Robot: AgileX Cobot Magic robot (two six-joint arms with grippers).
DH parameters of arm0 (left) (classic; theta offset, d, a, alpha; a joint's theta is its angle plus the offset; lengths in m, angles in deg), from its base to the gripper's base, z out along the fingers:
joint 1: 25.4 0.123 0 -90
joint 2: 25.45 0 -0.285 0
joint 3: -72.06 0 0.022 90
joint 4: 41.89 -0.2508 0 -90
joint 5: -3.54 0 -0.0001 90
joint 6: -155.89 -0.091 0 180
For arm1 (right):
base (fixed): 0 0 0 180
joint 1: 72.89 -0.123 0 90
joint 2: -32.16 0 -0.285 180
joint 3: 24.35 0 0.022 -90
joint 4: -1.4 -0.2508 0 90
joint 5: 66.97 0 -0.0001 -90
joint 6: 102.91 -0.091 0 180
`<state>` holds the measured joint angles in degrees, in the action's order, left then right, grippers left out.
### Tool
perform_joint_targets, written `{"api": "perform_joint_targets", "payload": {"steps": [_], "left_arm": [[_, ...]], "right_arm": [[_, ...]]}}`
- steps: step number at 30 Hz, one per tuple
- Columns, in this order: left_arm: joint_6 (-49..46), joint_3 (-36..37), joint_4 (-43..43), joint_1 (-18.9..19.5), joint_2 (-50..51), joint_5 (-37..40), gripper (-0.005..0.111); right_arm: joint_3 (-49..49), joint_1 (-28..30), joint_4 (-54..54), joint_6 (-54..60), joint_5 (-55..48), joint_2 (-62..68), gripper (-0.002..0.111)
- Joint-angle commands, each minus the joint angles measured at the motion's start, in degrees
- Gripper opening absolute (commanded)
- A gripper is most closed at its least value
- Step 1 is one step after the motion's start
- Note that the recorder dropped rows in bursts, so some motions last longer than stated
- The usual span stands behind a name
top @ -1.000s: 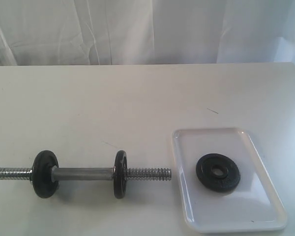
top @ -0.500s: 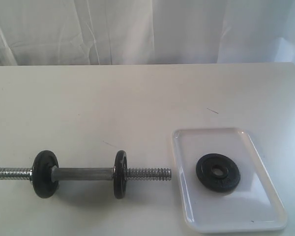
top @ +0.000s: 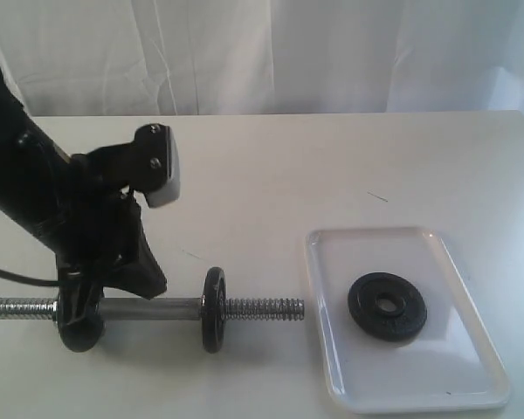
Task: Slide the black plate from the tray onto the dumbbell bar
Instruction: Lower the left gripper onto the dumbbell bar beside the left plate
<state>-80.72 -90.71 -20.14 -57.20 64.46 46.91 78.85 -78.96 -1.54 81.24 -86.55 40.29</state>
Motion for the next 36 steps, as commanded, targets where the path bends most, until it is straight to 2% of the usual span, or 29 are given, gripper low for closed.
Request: {"api": "perform_joint_targets", "payload": {"steps": [1, 4, 6, 11, 14, 16, 36], "left_arm": [[-10.7, -0.4, -0.8, -0.9, 2.8, 0.7, 0.000], [-10.6, -0.4, -1.3, -0.9, 4.3, -0.1, 0.000], [-10.6, -0.4, -2.4, -0.9, 5.1, -0.2, 0.004], [-7.8, -0.3, -8.9, -0.9, 7.0, -1.5, 0.036], [-6.1, 0.8, -8.9, -0.9, 7.5, -5.5, 0.054], [-6.1, 2.0, -8.9, -0.9, 8.0, -7.8, 0.062], [-6.1, 6.1, -10.5, -0.3, 12.8, -16.8, 0.064]], "right_arm": [[-0.4, -0.2, -0.3, -0.1, 0.3, -0.3, 0.000], [-0.4, -0.2, -0.3, -0.1, 0.3, -0.3, 0.000], [-0.4, -0.2, -0.3, -0.1, 0.3, -0.3, 0.000], [-0.4, -0.2, -0.3, -0.1, 0.3, -0.3, 0.000], [-0.4, -0.2, -0.1, -0.1, 0.3, -0.3, 0.000], [-0.4, -0.2, -0.1, -0.1, 0.3, -0.3, 0.000], [-0.4, -0.2, -0.3, -0.1, 0.3, -0.3, 0.000]]}}
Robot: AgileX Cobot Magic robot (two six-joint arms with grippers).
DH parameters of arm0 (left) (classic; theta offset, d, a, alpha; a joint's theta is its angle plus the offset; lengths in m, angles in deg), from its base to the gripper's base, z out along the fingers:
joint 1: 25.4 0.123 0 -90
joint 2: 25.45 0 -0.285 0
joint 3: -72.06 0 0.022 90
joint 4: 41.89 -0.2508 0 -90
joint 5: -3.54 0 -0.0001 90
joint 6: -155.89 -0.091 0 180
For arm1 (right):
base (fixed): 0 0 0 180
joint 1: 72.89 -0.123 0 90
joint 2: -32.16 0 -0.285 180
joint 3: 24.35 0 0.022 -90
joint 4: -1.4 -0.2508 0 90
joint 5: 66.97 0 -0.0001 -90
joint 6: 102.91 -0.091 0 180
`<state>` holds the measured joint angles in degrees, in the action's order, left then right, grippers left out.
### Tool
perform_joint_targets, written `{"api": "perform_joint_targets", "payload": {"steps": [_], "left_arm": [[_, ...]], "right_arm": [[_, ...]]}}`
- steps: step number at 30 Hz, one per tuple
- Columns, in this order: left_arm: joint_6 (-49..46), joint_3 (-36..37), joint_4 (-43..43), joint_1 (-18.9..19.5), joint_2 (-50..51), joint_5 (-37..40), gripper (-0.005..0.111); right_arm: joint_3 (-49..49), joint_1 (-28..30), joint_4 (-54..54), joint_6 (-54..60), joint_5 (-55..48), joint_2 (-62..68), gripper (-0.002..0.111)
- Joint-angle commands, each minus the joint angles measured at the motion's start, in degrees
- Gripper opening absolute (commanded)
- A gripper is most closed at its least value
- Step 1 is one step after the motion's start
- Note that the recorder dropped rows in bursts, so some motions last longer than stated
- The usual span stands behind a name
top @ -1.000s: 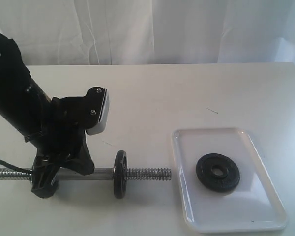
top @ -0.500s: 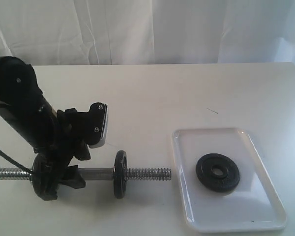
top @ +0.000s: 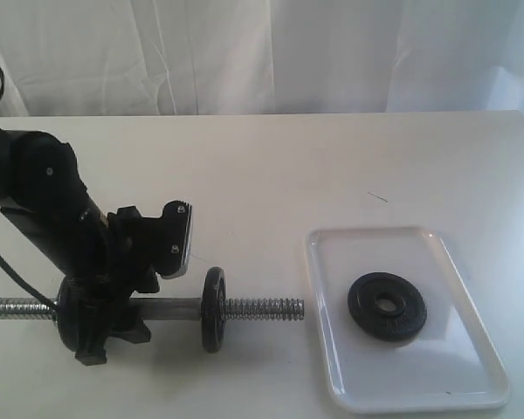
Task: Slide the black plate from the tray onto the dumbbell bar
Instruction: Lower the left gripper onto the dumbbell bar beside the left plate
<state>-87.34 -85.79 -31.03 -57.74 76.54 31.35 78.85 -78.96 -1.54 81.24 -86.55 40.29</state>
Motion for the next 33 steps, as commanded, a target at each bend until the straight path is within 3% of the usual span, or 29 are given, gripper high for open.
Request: {"api": "perform_joint_targets", "payload": {"steps": [1, 23, 33], "left_arm": [[0.5, 1.3, 0.4, 0.3, 0.7, -1.7, 0.064], [1.9, 1.3, 0.6, 0.3, 3.5, -4.5, 0.063], [1.9, 1.3, 3.1, 0.3, 3.5, -4.7, 0.056]], "right_arm": [[-0.4, -0.2, -0.3, -0.1, 0.3, -0.3, 0.000], [-0.4, -0.2, -0.3, -0.1, 0.3, -0.3, 0.000], [-0.4, -0.2, -0.3, -0.1, 0.3, -0.3, 0.000]]}}
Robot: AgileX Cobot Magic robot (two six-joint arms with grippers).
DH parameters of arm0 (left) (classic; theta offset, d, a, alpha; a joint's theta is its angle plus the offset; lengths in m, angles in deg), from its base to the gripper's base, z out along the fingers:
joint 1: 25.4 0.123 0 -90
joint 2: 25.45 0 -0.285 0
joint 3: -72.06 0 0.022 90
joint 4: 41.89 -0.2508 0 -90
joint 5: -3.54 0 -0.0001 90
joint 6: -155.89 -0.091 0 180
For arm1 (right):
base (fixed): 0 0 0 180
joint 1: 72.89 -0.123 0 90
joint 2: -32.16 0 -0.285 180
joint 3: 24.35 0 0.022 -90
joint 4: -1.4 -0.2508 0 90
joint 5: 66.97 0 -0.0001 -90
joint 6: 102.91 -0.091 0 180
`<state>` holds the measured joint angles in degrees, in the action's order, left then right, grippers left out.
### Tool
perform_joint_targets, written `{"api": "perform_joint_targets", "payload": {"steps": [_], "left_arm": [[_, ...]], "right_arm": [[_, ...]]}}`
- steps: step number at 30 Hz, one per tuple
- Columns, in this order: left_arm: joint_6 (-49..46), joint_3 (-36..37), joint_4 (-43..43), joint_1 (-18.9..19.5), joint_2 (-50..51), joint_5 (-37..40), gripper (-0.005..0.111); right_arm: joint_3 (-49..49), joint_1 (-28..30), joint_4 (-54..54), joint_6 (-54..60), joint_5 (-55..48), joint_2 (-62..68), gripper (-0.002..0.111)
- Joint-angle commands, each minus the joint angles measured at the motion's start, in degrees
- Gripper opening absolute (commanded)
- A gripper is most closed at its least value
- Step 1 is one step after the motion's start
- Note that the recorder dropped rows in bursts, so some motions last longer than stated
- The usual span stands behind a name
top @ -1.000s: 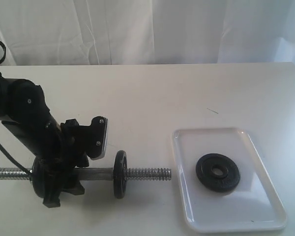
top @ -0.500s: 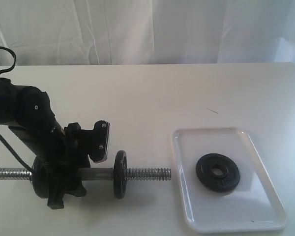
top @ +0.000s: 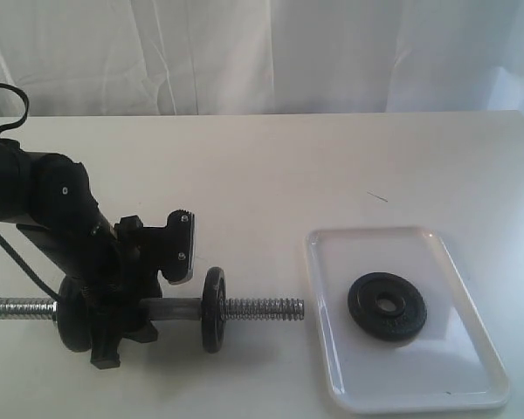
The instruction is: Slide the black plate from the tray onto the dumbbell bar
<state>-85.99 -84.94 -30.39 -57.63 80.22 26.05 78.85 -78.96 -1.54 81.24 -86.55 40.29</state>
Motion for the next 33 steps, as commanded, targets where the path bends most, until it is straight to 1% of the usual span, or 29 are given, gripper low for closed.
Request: {"api": "perform_joint_targets", "payload": {"steps": [1, 3, 10, 14, 21, 30, 33], "left_arm": [[0.5, 0.5, 3.0, 0.2, -0.2, 0.3, 0.056], [0.5, 0.5, 4.6, 0.2, -0.2, 0.0, 0.056], [0.4, 0.5, 4.7, 0.2, 0.1, 0.1, 0.056], [0.2, 0.5, 6.1, 0.2, 2.1, 0.0, 0.056], [0.2, 0.5, 7.8, 0.2, 2.1, -0.4, 0.056], [0.2, 0.1, 7.8, 0.1, 2.1, -0.2, 0.056], [0.2, 0.1, 9.1, 0.1, 2.1, -0.2, 0.053]], "right_arm": [[-0.4, -0.2, -0.3, -0.1, 0.3, -0.3, 0.000], [-0.4, -0.2, -0.3, -0.1, 0.3, -0.3, 0.000], [-0.4, -0.2, -0.1, -0.1, 0.3, -0.3, 0.000], [-0.4, -0.2, -0.1, -0.1, 0.3, -0.3, 0.000], [-0.4, -0.2, -0.1, -0.1, 0.3, -0.3, 0.000], [-0.4, -0.2, -0.1, -0.1, 0.3, -0.3, 0.000], [-0.4, -0.2, -0.4, -0.1, 0.3, -0.3, 0.000]]}}
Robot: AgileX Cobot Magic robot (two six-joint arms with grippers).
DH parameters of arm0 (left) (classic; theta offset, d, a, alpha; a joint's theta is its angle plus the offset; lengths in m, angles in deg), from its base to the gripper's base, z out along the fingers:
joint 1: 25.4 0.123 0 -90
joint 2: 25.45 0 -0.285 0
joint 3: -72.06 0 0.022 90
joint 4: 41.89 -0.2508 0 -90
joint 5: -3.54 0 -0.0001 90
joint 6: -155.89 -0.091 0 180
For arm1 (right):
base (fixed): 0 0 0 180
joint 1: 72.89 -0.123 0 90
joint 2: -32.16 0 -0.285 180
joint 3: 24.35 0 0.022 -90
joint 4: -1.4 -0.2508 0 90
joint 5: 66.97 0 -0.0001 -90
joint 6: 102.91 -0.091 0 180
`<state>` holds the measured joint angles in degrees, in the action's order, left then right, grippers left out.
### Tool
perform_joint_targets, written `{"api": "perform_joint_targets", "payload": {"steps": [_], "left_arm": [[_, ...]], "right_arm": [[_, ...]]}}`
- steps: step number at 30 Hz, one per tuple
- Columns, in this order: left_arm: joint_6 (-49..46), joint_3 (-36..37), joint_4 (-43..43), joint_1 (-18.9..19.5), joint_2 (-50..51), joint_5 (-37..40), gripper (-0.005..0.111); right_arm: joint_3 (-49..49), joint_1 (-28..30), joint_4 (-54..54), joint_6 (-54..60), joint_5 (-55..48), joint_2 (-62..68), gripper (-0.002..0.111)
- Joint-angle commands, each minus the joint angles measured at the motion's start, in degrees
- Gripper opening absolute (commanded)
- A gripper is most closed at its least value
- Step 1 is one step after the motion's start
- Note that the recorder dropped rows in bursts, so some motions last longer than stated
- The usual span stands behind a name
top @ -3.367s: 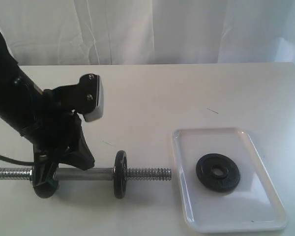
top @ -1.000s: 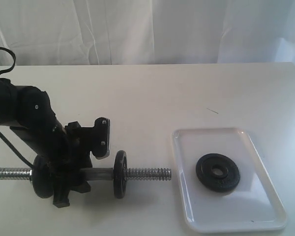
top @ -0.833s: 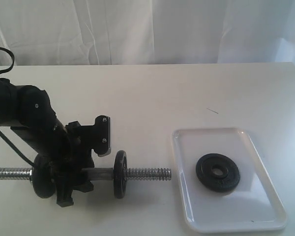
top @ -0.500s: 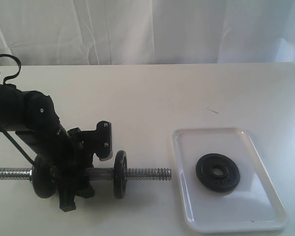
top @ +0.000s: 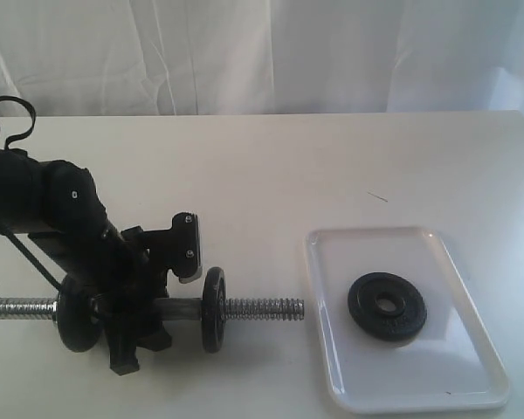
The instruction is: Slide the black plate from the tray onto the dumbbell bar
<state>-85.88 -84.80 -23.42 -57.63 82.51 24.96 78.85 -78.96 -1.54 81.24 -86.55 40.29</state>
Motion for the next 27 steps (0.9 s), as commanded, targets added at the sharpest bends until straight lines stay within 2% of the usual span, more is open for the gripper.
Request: {"api": "perform_joint_targets", "payload": {"steps": [1, 12, 27], "left_arm": [[0.1, 0.0, 2.7, 0.1, -0.2, 0.8, 0.049], [0.1, 0.0, 3.6, 0.1, -0.2, 1.1, 0.001], [0.1, 0.0, 3.8, 0.1, -5.5, 1.2, 0.000]], "right_arm": [[-0.4, -0.2, -0.4, -0.1, 0.3, -0.3, 0.000], [-0.4, -0.2, -0.4, -0.1, 0.3, -0.3, 0.000], [-0.4, -0.2, -0.4, -0.1, 0.3, -0.3, 0.000]]}}
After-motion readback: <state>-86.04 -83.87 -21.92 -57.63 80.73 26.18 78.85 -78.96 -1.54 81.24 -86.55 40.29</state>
